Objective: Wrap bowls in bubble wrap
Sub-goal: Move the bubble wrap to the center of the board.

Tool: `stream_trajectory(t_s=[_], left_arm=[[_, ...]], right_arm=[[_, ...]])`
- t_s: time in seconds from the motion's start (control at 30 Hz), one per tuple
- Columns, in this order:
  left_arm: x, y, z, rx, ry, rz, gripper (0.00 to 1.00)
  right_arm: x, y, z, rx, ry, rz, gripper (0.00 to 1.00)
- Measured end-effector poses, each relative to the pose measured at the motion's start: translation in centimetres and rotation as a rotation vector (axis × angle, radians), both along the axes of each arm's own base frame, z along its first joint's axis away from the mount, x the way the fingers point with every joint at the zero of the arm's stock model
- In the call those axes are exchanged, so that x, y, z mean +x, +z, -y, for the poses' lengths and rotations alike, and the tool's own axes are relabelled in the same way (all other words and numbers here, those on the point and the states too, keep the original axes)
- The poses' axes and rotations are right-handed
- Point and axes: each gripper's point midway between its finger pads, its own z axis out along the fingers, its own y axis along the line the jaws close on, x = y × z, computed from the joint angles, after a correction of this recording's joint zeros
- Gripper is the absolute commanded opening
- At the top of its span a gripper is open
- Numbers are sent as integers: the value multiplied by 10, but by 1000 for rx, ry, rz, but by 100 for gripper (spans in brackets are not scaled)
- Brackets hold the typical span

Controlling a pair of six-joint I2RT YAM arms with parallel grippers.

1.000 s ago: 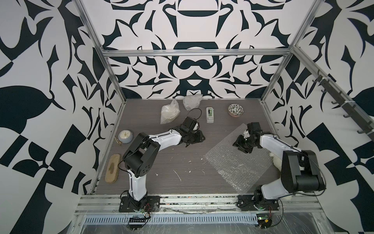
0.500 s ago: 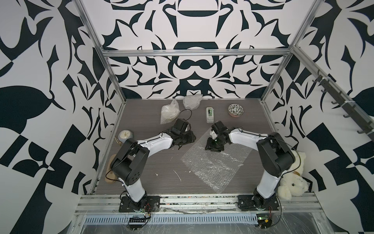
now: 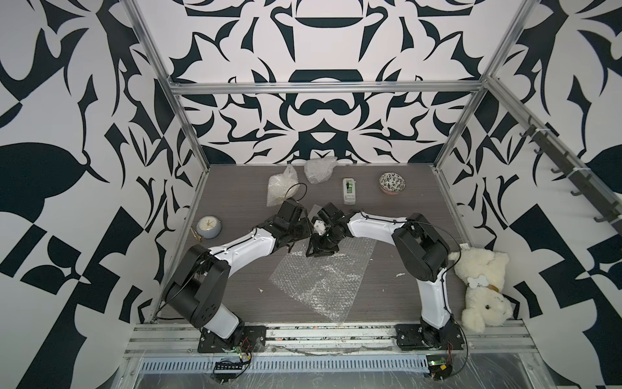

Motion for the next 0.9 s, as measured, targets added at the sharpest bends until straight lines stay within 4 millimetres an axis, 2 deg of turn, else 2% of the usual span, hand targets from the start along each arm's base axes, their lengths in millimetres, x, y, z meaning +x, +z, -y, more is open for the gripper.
stream_trajectory(t_s=[0.17,0.27,0.37,0.47,0.53,0.63,0.8,0.9], left_arm=[[-7,-4,-9,16,18,-7,45],[-8,-6,-10,21,18,-15,47],[-8,-11,-9,42,12,-34,48],[-3,-19,-7,70,2,-57,48],[-1,-24,-4,86,-6,-71,48],[4,-29,-1,98,-19,-83,48],[8,-26,2,102,-33,-82,48],[9,-26,2,104,-35,-85,48]], right_arm=[[5,7,7,-8,80,21,45],[13,22,20,2,62,39,45],[31,46,51,15,-37,91,45],[44,61,103,-6,-200,132,44],[50,57,140,-46,-310,136,43],[51,34,170,-123,-392,100,43],[52,-4,168,-184,-394,47,43],[70,-4,160,-169,-398,65,43]])
